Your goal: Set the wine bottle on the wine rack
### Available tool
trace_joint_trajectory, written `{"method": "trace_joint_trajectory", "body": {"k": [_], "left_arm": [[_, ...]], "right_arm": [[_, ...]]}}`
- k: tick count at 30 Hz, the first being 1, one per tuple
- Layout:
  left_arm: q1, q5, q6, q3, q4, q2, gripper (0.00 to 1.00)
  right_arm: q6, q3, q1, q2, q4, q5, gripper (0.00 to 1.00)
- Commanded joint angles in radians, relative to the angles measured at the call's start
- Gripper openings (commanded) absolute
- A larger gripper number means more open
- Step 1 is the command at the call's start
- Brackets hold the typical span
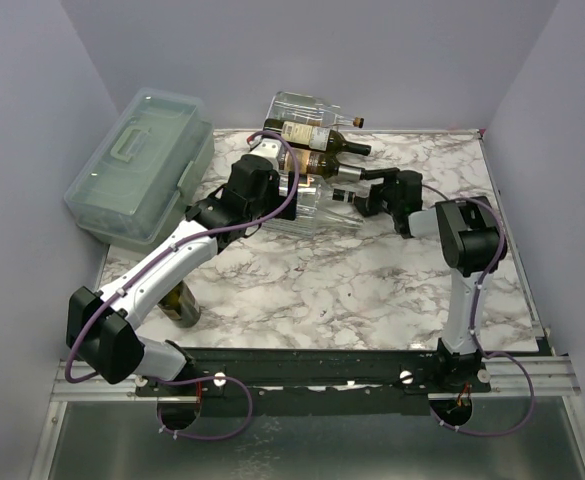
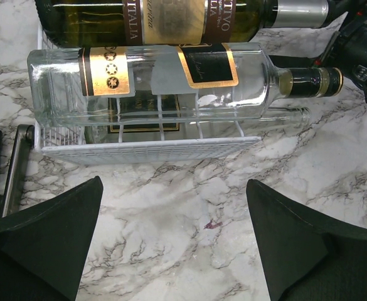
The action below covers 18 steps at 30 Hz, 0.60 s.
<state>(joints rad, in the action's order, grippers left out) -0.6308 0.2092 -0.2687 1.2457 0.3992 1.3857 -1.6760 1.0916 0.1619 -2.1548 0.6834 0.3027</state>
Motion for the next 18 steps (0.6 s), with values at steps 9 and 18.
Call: {"method": "trace_joint_trajectory", "body": {"k": [9,18], "left_arm": [[-0.005,0.032,0.021,0.024,0.006,-0.065,0.99],[-0.006,0.02,0.026,0.034,0.011,-0.154,0.99]], "right_arm": [[0.276,-0.248,-0.115,0.259,-0.159,0.004,0.85],[0.725,-0.24,-0.115,0.553,-0.391,0.059,0.86]]}}
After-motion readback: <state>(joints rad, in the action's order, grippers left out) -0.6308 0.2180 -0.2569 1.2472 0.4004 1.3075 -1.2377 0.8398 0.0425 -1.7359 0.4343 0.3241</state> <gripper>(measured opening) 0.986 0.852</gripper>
